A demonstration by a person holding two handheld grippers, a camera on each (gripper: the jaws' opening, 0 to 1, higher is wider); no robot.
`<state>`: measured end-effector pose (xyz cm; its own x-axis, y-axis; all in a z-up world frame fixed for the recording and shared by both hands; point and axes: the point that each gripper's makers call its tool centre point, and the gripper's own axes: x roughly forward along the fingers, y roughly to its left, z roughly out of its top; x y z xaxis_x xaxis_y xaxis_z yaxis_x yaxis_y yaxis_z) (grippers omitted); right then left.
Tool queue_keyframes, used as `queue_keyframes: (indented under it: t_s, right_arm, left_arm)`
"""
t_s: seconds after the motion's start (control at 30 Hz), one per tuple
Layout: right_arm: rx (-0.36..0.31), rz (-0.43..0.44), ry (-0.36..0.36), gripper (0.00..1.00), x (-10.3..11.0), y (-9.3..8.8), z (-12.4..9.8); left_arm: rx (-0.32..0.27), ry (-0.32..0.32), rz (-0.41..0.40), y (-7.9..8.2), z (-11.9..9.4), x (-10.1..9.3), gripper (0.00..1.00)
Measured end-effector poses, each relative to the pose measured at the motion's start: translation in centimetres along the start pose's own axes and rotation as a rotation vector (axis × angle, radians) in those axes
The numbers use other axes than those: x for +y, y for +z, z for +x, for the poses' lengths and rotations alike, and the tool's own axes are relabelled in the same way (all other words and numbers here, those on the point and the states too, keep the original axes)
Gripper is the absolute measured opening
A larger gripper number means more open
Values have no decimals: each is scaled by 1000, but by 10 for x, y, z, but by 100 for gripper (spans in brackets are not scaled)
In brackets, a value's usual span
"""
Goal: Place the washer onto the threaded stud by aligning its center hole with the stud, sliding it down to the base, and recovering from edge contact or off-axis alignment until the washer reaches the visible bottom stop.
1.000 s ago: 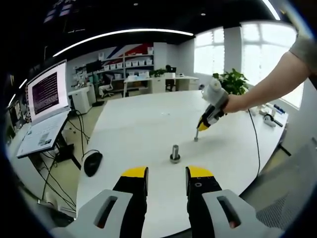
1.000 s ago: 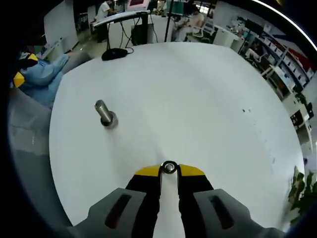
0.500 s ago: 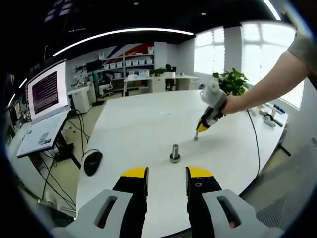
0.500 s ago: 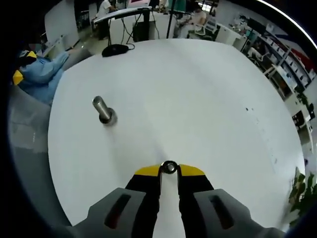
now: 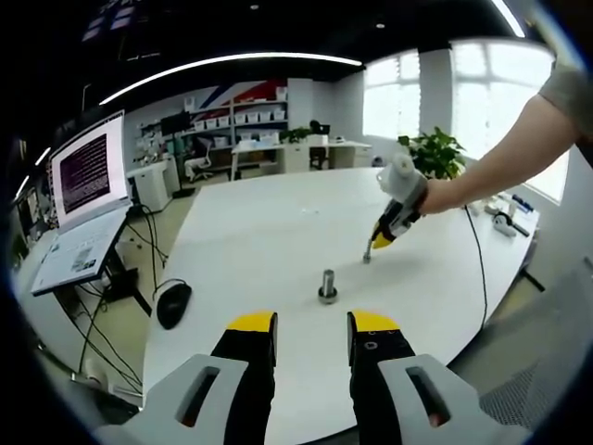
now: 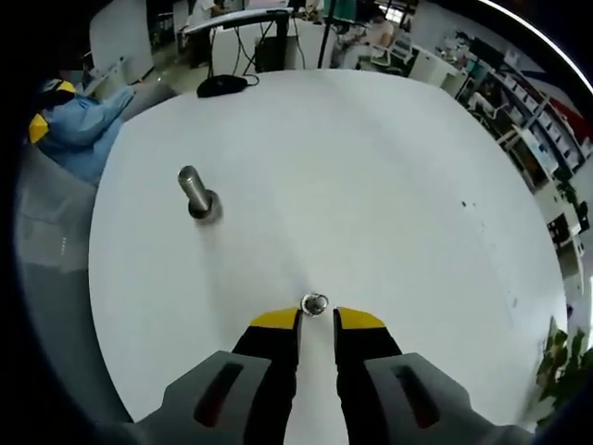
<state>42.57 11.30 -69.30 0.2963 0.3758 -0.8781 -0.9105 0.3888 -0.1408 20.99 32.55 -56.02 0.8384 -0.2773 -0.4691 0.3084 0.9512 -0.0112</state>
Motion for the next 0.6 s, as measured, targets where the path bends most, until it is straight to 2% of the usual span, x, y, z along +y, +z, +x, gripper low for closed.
queue_keyframes:
  t_s: [0.3,0.4,0.6]
  right_arm:
    - [-52,38,-5,17,1,0,-13]
    - [-118,109,1,17,6,5,-23]
    - [-179,114,-1,18,18,4,-42]
  left_arm:
    - [4,2,3,-1,0,0,28]
    - [4,1,6,-1,1,0,28]
    - [7,-2,7,-1,1,-1,28]
